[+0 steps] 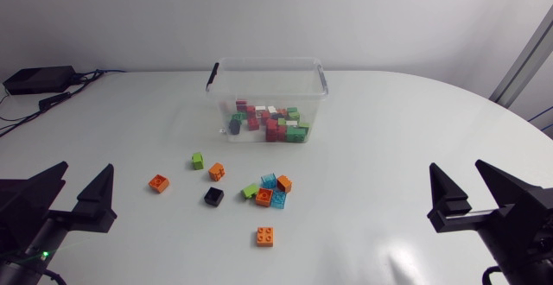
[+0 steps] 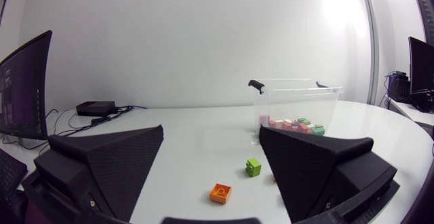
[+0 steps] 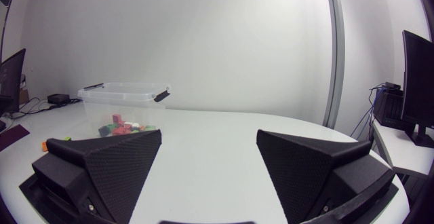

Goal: Place the duplo bricks in the container

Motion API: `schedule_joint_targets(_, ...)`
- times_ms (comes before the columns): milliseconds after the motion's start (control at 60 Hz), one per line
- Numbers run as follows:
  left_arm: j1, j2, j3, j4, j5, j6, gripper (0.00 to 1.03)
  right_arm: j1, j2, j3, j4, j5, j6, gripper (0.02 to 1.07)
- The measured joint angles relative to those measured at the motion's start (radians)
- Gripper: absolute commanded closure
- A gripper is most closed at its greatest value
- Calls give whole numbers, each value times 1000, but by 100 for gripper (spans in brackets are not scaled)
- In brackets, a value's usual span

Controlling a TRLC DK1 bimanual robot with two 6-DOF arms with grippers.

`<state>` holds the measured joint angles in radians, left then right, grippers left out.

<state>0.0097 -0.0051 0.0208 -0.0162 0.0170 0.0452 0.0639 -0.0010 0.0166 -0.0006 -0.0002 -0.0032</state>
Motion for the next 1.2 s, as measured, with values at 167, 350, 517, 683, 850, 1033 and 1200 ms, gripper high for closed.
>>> schedule_joint_targets(167, -11, 0, 0, 0, 0, 0, 5, 0, 0, 0, 0, 0, 0, 6)
schedule_joint_targets(350, -11, 0, 0, 0, 0, 0, 5, 0, 0, 0, 0, 0, -1, 6)
schedule_joint_targets(517, -11, -1, 16, -34, 0, -2, 6, 1, 0, 3, -4, 0, -1, 6)
schedule_joint_targets(683, -21, 92, 141, -72, 0, -20, 6, 1, 26, 55, -11, -1, -1, 6)
schedule_joint_targets(850, -53, 277, 270, -76, 0, -20, 9, 13, 221, 163, 32, -2, -4, 6)
schedule_joint_targets(1033, -60, 605, 410, -157, 0, -20, 17, 36, 511, 311, 37, -3, -4, 7)
schedule_joint_targets(1200, -60, 840, 521, -226, 0, -20, 16, 92, 696, 433, -38, 8, -4, 7)
